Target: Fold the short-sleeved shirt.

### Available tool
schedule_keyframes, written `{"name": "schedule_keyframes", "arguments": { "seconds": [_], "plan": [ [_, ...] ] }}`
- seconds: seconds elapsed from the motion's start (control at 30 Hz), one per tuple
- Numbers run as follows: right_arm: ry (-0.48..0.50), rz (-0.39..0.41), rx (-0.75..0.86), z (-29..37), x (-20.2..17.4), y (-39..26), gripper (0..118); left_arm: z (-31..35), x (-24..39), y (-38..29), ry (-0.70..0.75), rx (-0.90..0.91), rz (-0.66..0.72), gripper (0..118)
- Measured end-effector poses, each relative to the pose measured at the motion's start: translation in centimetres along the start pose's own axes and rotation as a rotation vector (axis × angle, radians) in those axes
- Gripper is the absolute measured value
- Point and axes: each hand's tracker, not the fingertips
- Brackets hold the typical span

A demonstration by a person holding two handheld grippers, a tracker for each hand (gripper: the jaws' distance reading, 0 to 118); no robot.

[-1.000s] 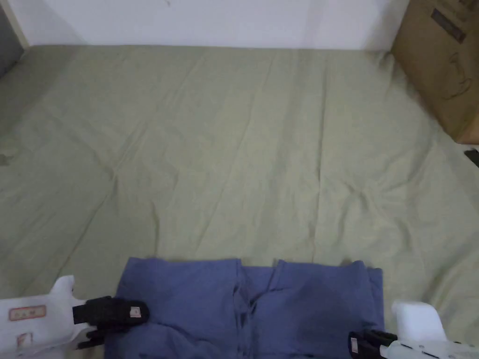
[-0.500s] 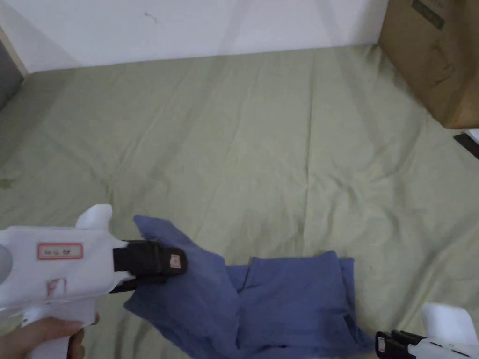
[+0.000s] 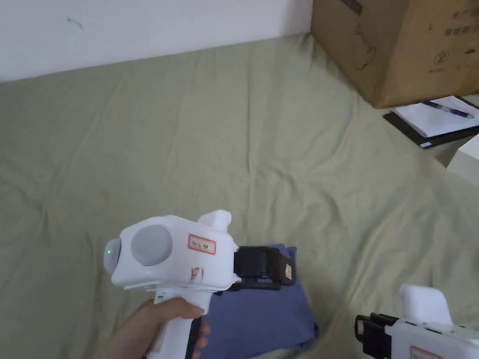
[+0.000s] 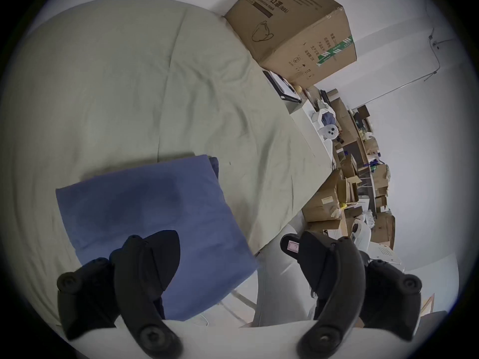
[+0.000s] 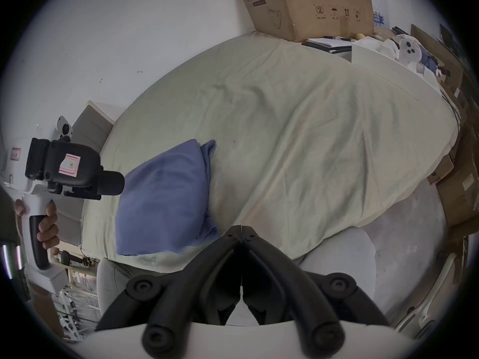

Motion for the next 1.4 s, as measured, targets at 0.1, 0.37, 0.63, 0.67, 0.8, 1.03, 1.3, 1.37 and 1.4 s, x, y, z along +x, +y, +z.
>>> {"name": "schedule_keyframes", "arguments": {
  "seconds": [0.1, 0.37, 0.63, 0.67, 0.8, 1.03, 1.3, 1.37, 1.4],
  "plan": [
    [-0.004, -0.004, -0.007, -0.2, 0.3, 0.0, 0, 1.6, -1.6, -0.3, 0.062, 0.081, 0.069, 96],
    [-0.005, 0.008, -0.028, -1.0, -0.2, -0.2, 0, 5.6, -8.8, -3.6, 0.144, 0.228, 0.328, 0],
    [-0.003, 0.04, -0.027, -1.1, -1.1, 0.2, 0, 5.4, -9.7, -6.2, 0.097, 0.227, 0.366, 0],
    [-0.004, 0.044, -0.027, -1.1, -1.1, 0.2, 0, 4.9, -9.4, -6.1, 0.103, 0.218, 0.359, 0],
    [-0.004, 0.05, -0.025, -0.9, -1.4, 0.0, 0, 0.1, -7.2, -5.0, 0.038, 0.112, 0.296, 0],
    [-0.029, 0.077, -0.032, 0.2, -1.4, -0.9, 0, -8.7, -1.9, -3.8, -0.062, -0.049, 0.244, 0],
    [-0.033, 0.083, -0.016, 1.7, -1.4, -0.3, 0, -6.3, -0.7, -5.5, -0.157, -0.043, 0.171, 0],
    [-0.027, 0.104, -0.017, 1.4, -2.2, 0.1, 0, -4.1, -2.5, -5.9, -0.127, 0.007, 0.192, 0],
    [-0.021, 0.12, -0.018, 1.0, -2.8, 0.4, 0, -2.6, -3.7, -6.3, -0.116, 0.038, 0.218, 0]
  ]
}}
